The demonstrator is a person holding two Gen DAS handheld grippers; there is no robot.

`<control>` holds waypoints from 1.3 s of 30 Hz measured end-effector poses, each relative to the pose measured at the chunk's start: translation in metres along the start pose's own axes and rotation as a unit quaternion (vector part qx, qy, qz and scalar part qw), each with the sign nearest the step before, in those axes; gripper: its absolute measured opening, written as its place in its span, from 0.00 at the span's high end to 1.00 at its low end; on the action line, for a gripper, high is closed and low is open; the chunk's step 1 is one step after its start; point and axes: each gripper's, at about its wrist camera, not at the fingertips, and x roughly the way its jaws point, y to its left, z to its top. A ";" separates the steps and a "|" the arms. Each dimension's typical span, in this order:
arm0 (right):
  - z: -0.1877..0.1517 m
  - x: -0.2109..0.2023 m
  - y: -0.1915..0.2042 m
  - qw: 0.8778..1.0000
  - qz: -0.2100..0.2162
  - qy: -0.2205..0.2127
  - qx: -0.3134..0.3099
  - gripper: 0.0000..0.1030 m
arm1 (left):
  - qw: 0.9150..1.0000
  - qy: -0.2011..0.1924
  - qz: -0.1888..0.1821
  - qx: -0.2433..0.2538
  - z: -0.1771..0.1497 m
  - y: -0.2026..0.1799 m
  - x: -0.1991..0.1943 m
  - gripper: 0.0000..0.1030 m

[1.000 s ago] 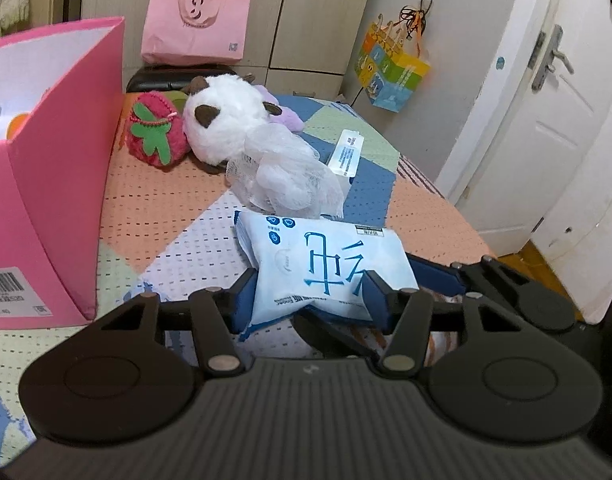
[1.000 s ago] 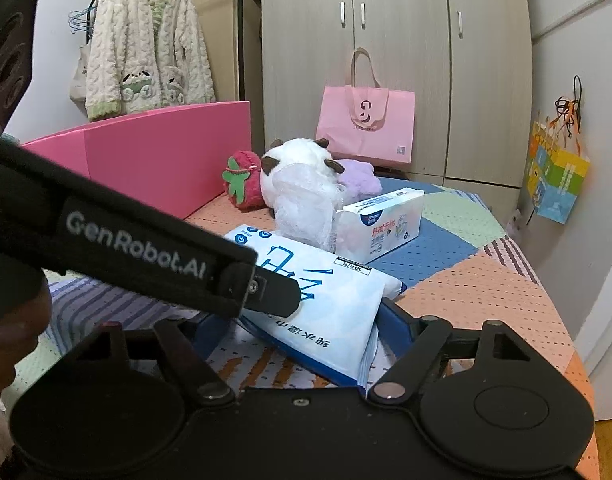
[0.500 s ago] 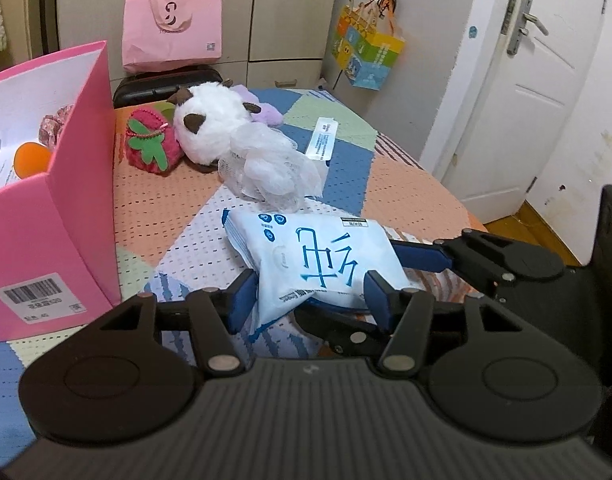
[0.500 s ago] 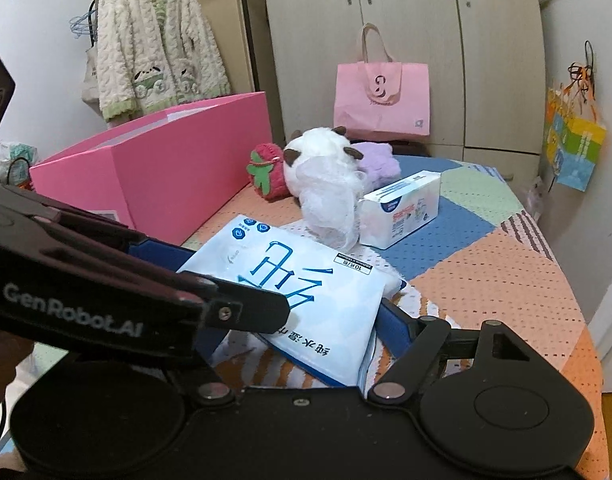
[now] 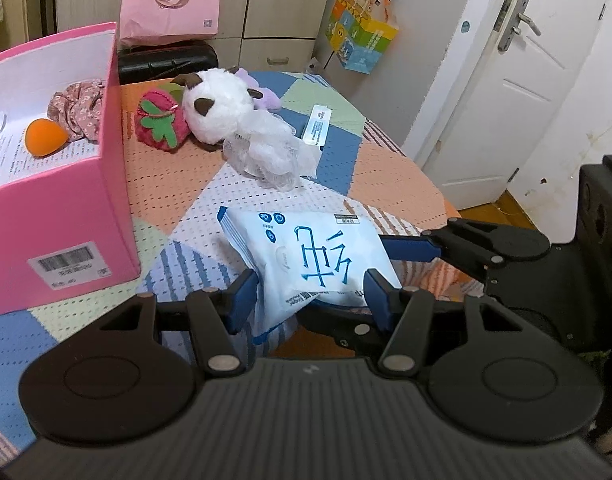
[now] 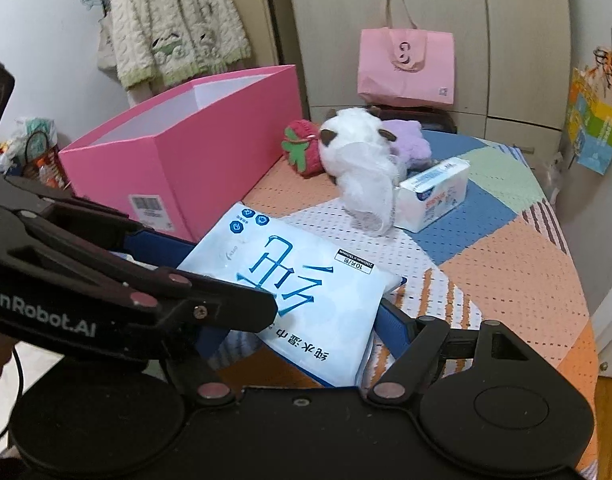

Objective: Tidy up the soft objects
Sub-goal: 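Carry the wet-wipes pack in the left tool over the pink box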

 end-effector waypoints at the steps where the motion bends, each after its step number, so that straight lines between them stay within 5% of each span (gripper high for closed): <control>1: 0.001 -0.002 0.003 1.000 0.001 0.003 -0.006 0.21 | 1.000 0.002 -0.001 -0.001 0.000 0.000 -0.003 0.46; 13: 0.026 -0.028 0.046 0.996 0.043 0.047 -0.068 0.21 | 0.998 0.014 -0.025 -0.051 -0.010 0.021 -0.065 0.46; 27: 0.087 -0.044 0.102 0.985 0.085 0.003 -0.149 0.21 | 0.997 -0.047 0.024 -0.057 0.009 0.050 -0.143 0.45; 39: 0.159 0.017 0.114 0.984 0.091 -0.003 -0.151 0.21 | 0.992 -0.101 0.034 -0.067 0.056 0.129 -0.130 0.44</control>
